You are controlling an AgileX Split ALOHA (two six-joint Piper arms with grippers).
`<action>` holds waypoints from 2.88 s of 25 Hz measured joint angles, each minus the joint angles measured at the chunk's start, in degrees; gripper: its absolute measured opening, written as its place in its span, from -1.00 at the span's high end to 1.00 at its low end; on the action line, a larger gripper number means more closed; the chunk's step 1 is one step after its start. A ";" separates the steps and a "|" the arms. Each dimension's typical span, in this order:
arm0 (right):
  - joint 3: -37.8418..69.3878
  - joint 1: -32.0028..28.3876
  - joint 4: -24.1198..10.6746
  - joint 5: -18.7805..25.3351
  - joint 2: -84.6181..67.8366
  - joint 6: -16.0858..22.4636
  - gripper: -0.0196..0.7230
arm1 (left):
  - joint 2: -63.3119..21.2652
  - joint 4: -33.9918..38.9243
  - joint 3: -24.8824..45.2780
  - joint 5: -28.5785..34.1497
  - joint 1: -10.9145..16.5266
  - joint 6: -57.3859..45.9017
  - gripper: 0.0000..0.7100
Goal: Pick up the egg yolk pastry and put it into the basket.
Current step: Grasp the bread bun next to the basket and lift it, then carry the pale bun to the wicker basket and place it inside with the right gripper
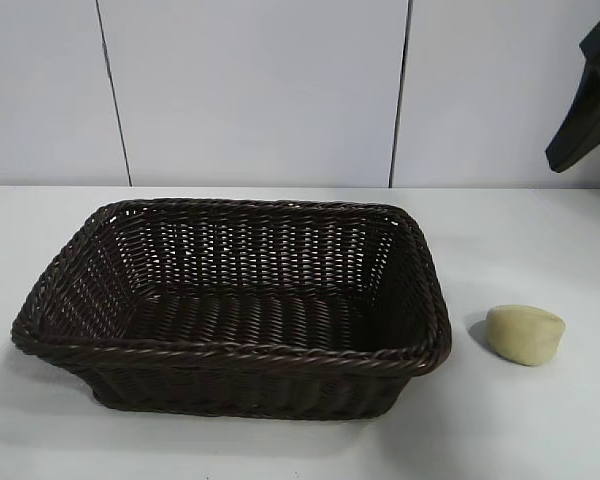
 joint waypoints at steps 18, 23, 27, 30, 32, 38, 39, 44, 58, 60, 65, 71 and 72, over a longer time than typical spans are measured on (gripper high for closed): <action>-0.38 0.00 10.37 -9.19 19.75 -4.97 -0.64 | 0.00 0.00 0.00 0.00 0.00 0.00 -0.86; -0.38 0.00 10.95 -10.34 21.86 -5.91 -0.64 | 0.00 0.00 0.00 0.00 0.00 0.00 -0.86; -0.38 0.00 11.48 -11.22 22.44 -5.91 -0.40 | 0.00 0.00 0.00 0.00 0.00 0.00 -0.86; -0.38 0.00 11.69 -11.48 22.44 -5.91 -0.15 | 0.00 0.00 0.00 0.00 0.00 0.00 -0.86; -0.38 0.00 11.74 -11.52 22.44 -5.91 0.06 | 0.00 0.00 0.00 0.00 0.00 0.00 -0.86; -0.45 0.00 11.74 -11.35 22.44 -5.91 0.82 | 0.00 0.00 0.00 0.00 0.00 0.00 -0.86; -0.47 0.00 11.78 -11.08 22.39 -5.91 0.84 | 0.00 0.00 0.00 0.00 0.00 0.00 -0.86; -0.58 0.00 11.85 -7.64 19.27 -6.07 0.86 | 0.00 0.00 0.00 0.00 0.00 0.00 -0.86; -0.58 0.00 12.12 0.41 -3.19 -6.07 0.88 | 0.00 0.00 0.00 0.00 0.00 0.00 -0.86; -0.58 0.00 13.98 1.03 -3.71 -6.07 0.88 | 0.00 0.00 0.00 0.00 0.00 0.00 -0.86; -0.58 5.72 17.10 -0.79 -3.79 -6.39 0.88 | 0.00 0.00 0.00 0.00 0.00 0.00 -0.86; -0.58 19.59 21.47 -8.21 -3.05 -6.39 0.88 | 0.00 0.00 0.00 0.00 0.00 -0.04 -0.86; -0.58 22.05 22.12 -9.86 -2.73 -6.32 0.88 | 0.00 0.00 0.00 0.00 0.00 -0.04 -0.86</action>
